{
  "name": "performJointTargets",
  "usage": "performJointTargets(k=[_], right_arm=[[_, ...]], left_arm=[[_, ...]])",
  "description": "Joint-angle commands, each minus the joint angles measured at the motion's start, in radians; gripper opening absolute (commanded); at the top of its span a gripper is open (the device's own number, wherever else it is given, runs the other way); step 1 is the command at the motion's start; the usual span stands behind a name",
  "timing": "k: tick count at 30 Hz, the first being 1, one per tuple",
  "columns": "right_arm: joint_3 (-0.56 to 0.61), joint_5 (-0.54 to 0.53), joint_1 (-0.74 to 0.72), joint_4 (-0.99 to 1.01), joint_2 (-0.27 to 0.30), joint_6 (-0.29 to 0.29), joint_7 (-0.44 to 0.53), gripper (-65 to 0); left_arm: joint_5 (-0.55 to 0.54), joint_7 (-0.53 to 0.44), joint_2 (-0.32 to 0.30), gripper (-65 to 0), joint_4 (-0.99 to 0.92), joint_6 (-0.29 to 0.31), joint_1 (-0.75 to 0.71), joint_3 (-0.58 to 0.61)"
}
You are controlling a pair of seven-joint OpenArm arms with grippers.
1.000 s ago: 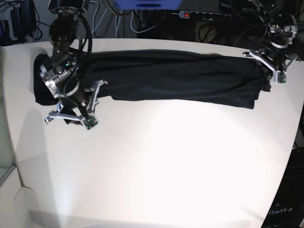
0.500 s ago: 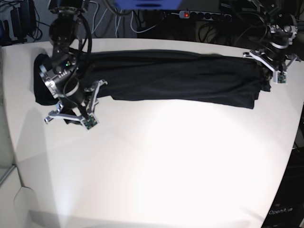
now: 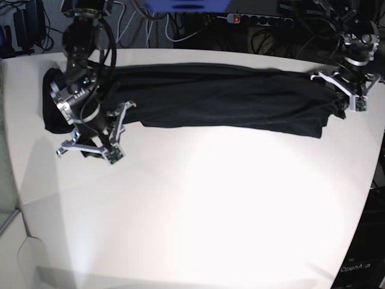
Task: Fold the T-shirt properly
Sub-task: 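Tuck the sleeve end under the strip end with the left gripper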
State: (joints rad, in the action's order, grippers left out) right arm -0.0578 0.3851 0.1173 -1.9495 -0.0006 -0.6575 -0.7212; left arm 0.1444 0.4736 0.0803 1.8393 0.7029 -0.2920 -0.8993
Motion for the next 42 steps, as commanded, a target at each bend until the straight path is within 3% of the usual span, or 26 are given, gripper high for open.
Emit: performJointTargets(k=[1,7,16,27,42], right_arm=[[0.000,-0.005,-0.009,-0.015,0.000,0.000,0.019,-45.0],[0.000,-0.005,-0.009,-0.015,0.000,0.000,0.016,-45.0],[0.000,-0.005,-0.009,-0.015,0.000,0.000,0.016,-45.0],[0.026,-0.004,0.009,-0.009,0.000,0.000,0.019,-45.0],[0.043,-0.001,0.009,-0.009,0.000,0.000,0.019,-45.0]], left_arm=[[-0.013,-0.022,-0.007,-65.0,0.015,-0.005,0.006,-0.002],[-0.010,-0.014,-0.004,-65.0,0.018,-0.005,0.024,0.002],[-0.009,-0.013,0.077,-65.0,0.049,-0.005,0.024,0.006],[-0.007,-0.013,0.077,-65.0,0.078,-0.005,-0.025,0.144],[-0.007,-0.014,0.048,-65.0,0.010,-0.005,-0.052,0.141]])
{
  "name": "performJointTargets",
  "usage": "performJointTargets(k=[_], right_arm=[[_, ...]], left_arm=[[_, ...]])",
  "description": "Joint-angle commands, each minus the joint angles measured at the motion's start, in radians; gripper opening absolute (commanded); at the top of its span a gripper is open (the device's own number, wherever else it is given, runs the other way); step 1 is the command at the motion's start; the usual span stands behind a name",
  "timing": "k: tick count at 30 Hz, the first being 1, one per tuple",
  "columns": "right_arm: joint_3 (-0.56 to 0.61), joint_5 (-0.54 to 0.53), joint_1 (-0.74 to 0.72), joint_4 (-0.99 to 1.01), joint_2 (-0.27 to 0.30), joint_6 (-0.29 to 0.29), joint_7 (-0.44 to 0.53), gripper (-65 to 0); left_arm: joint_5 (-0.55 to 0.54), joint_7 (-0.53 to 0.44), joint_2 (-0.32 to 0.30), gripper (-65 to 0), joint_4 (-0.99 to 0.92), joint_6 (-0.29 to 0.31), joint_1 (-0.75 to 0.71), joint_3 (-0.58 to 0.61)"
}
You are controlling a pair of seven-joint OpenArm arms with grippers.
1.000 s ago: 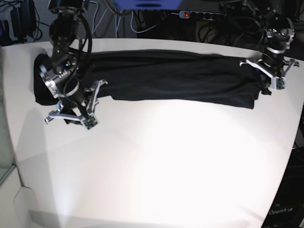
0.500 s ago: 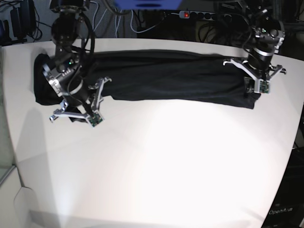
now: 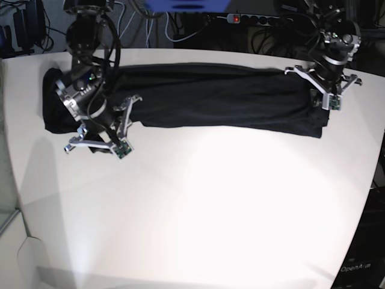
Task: Fold the T-shirt properly
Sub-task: 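Tuck the sleeve end under the strip end with the left gripper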
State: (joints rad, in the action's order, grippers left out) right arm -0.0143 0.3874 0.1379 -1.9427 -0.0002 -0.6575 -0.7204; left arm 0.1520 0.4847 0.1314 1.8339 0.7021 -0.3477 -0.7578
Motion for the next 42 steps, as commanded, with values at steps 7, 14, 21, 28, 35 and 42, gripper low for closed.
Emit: performJointTargets(k=[7,14,21,28,35,42], right_arm=[[0.000,-0.005,-0.010,-0.016,-0.001,0.000,0.018,-45.0],[0.000,-0.005,-0.005,-0.016,-0.001,0.000,0.018,-45.0],[0.000,-0.005,-0.005,-0.016,-0.001,0.000,0.018,-45.0],[0.014,-0.003,-0.004,-0.016,-0.001,0.000,0.018,-45.0],[0.006,-0.001,-0.010,-0.016,0.004,0.003,0.017,-45.0],[0.006,-0.001,-0.004,-0.016,0.006,0.003,0.018,-45.0]], left_arm=[[-0.015,-0.033,-0.002,-65.0,-0.001,-0.004,0.011,-0.002],[-0.016,-0.024,0.021,-62.3,-0.001,-0.004,0.060,-0.045],[-0.024,-0.024,0.026,-32.5,0.005,-0.004,0.042,-0.056],[-0.024,-0.024,0.026,-29.9,0.008,-0.004,0.049,-0.070],[-0.024,-0.022,0.026,-30.4,-0.003,-0.004,0.124,-0.217],[-0.075,0.079,-0.013,-30.2,-0.003,-0.004,0.151,-0.269]])
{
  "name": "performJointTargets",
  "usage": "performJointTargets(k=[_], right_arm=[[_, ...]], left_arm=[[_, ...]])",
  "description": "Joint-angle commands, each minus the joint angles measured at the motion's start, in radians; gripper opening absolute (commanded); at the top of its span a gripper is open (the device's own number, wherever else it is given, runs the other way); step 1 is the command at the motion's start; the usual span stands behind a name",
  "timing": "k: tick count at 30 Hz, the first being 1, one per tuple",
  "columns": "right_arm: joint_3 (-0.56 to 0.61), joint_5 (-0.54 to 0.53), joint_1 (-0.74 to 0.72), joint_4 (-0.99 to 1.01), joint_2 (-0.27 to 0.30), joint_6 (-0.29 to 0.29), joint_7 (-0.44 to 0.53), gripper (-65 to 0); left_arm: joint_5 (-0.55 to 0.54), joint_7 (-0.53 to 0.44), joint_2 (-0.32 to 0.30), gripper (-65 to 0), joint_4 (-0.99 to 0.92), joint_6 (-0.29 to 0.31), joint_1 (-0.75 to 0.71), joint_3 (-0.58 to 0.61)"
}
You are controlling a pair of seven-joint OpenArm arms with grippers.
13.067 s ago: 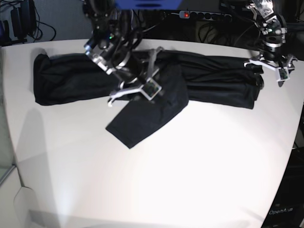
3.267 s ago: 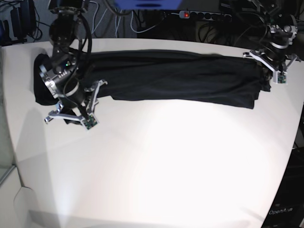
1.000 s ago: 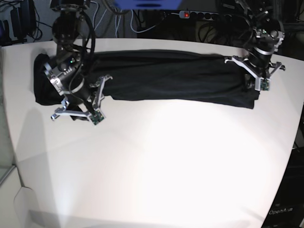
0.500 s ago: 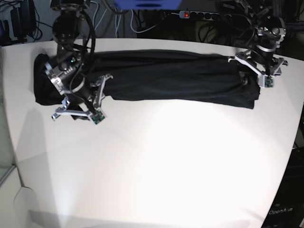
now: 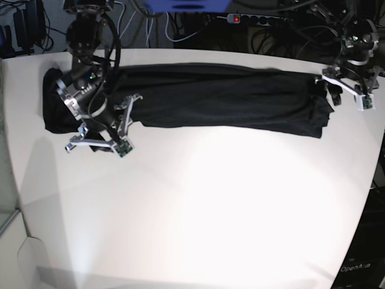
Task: Fold the T-shirt properly
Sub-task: 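Tuck the sleeve end under the strip end with the left gripper, then reposition both grippers onto the two ends of the shirt strip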
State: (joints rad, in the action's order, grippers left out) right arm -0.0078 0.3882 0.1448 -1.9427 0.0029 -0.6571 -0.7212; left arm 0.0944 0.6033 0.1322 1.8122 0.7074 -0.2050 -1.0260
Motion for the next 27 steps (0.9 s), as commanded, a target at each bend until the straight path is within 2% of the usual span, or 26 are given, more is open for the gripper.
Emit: performJointTargets(k=[1,7,13,18,27], right_arm=[[0.001,-0.002,-0.011,-0.016,0.003,0.001,0.019,-45.0],[-0.001,-0.002,-0.009,-0.016,0.003,0.001,0.019,-45.0],[-0.001,-0.001,-0.009,-0.016,0.004,0.001,0.018,-45.0],[-0.010,0.001,-0.009,-0.016,0.030,0.006,0.012,-45.0],[-0.172,-0.007,-0.021,0.007,0.085,0.000,0.019,-44.9]], left_arm=[[-0.045,-0.010,-0.027,-30.2,0.019,-0.009,0.008,-0.001],[-0.134,0.105,-0.110,-30.3,0.019,-0.009,0.005,-0.004],[-0.134,0.106,-0.119,-30.3,0.019,-0.009,0.003,-0.004],[-0.134,0.111,-0.156,-30.3,-0.052,-0.009,0.006,-0.003],[-0.138,0.105,-0.219,-30.2,-0.223,-0.009,0.011,0.000]])
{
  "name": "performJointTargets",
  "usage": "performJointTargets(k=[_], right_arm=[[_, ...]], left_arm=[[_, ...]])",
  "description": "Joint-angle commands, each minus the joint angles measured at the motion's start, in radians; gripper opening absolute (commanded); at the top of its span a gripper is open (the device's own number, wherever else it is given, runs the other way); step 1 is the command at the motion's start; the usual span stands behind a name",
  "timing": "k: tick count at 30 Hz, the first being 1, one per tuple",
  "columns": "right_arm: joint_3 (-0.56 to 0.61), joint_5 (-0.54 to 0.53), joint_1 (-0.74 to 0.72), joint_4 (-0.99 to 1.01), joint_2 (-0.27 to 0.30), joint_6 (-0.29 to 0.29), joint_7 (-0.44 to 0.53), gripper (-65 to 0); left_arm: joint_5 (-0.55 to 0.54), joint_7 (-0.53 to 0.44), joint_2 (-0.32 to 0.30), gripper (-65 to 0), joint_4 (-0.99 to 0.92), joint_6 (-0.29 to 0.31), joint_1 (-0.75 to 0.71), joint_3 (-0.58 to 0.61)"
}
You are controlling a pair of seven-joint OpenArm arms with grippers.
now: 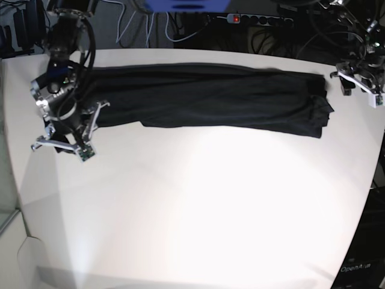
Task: Fold the T-shirt properly
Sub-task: 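Reposition both grippers onto the two ends of the shirt strip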
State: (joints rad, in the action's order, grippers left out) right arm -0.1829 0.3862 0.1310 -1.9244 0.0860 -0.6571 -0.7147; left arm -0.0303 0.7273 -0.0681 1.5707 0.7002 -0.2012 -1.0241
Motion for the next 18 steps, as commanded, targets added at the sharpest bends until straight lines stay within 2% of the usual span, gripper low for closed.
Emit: performJointTargets(k=[1,10,14,18], right_arm=[[-0.016,-0.005,-0.008,0.003,0.013,0.000,0.013,-44.9],[-0.122,-0.005,-0.008,0.147,0.014,0.000,0.017,-45.6],[-0.171,-0.005,-0.008,0.202,0.001,0.003,0.080,-50.6],[-0.215,-0.003,-0.008,0.250,-0.012,0.003,0.108,-53.1]], left_arm=[[-0.016,-0.019,-0.025,-30.2,0.013,-0.002,0.015,0.000],[-0.009,-0.012,-0.028,-30.2,0.012,-0.002,0.049,0.000],[-0.009,-0.012,-0.028,-30.0,0.012,-0.002,0.061,0.003],[-0.007,-0.012,-0.028,-23.2,0.012,-0.002,0.061,0.067]])
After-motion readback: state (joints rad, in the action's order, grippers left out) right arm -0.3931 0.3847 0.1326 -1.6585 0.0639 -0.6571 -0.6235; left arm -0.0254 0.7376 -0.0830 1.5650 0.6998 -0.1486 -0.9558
